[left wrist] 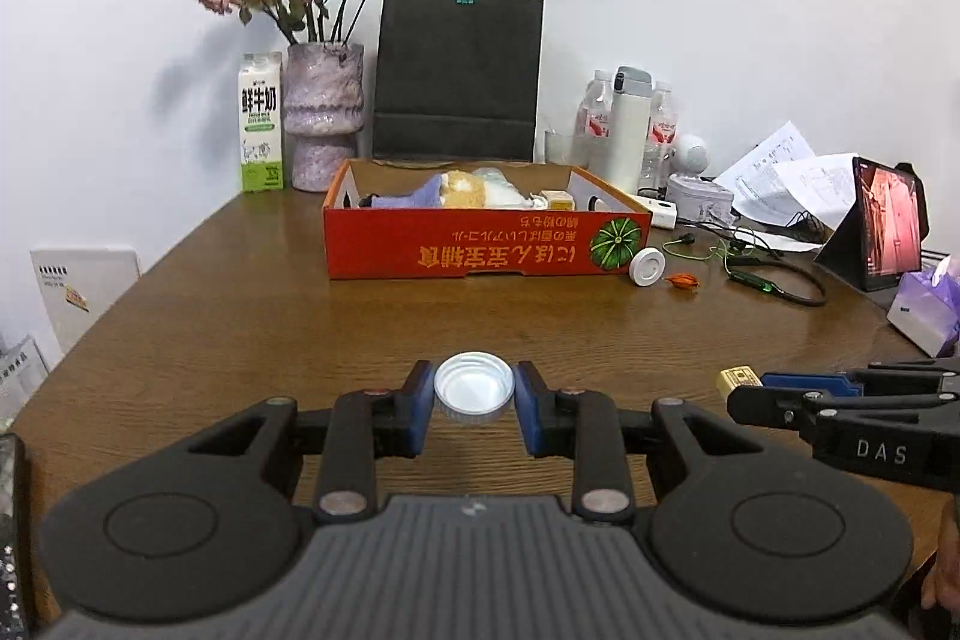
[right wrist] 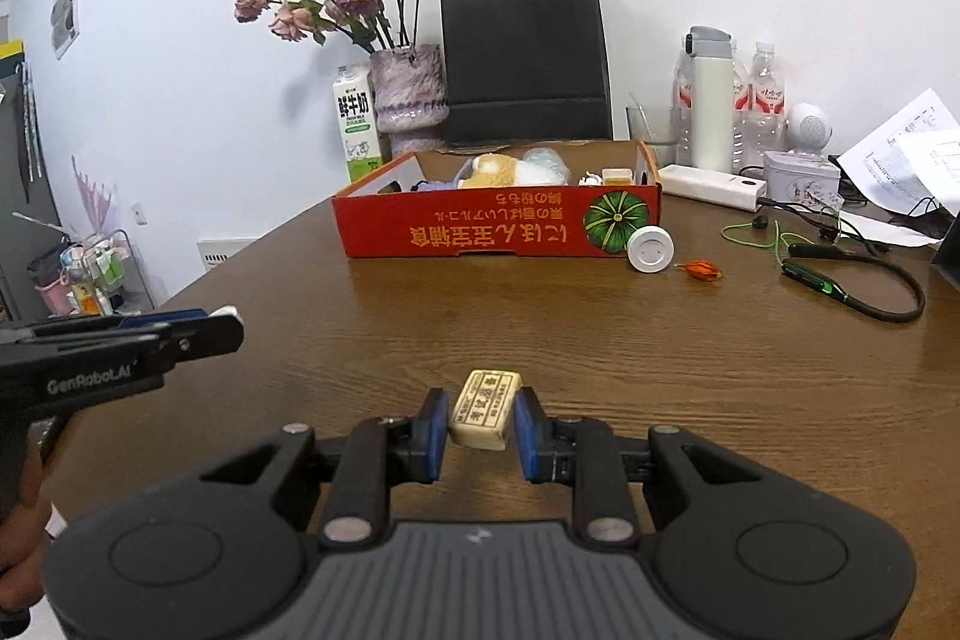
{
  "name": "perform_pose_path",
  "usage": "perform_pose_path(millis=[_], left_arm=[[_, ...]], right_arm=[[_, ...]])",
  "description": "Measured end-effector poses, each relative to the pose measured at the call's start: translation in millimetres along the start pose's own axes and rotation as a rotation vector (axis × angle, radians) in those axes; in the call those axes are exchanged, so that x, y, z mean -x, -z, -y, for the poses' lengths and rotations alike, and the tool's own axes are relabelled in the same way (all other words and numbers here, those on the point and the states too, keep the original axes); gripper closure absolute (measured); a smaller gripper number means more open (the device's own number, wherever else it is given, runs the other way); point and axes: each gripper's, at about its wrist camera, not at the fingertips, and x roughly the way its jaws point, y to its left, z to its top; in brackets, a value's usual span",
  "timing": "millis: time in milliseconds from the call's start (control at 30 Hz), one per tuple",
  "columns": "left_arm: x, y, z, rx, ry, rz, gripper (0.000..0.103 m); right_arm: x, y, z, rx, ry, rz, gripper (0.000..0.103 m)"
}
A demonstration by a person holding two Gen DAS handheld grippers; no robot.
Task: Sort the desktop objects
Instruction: 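Carry the cap and block into the box and open both tools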
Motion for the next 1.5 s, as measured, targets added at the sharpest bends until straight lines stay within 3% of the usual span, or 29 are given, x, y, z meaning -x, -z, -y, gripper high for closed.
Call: perform_pose_path(millis=[333, 500, 733, 900, 1000, 1100, 1233, 1367, 1433, 1500], left_arm=[[8, 0, 4, 0.024, -0.010, -0.001, 0.074], [4, -13, -1, 0.043, -0.015, 0.012, 0.074], [-30, -73, -17, 0.045, -0.017, 0.090, 0.074], [-84, -128, -38, 0.029, -0.040, 0.066, 0.074], [-136, -154, -48, 0.032, -0.065, 0.005, 0.074], [-197, -166, -54, 0.026, -0.076, -0.122, 0.074], [-264, -168, -67, 0.042, -0.036, -0.321, 0.074], [-291, -165, -80, 0.100, -0.078, -0.413, 0.073], [-291, -165, -85, 0.124, -0.086, -0.412, 0.067], [-288, -167, -87, 0.115, -0.070, -0.405, 0.042]], right_arm=[[13, -4, -9, 0.036, -0.003, 0.041, 0.081], [14, -21, -2, 0.011, -0.022, 0.060, 0.081], [-15, -88, 10, 0.034, -0.073, 0.127, 0.081], [-73, -152, 23, 0.028, -0.106, 0.128, 0.081], [-129, -190, 28, -0.002, -0.116, 0.039, 0.081], [-188, -217, 25, 0.001, -0.106, -0.072, 0.081], [-266, -228, 21, -0.006, -0.107, -0.268, 0.081], [-314, -215, 26, -0.063, -0.074, -0.407, 0.080], [-319, -211, 29, -0.092, -0.087, -0.416, 0.081], [-316, -211, 34, -0.129, -0.114, -0.404, 0.073]])
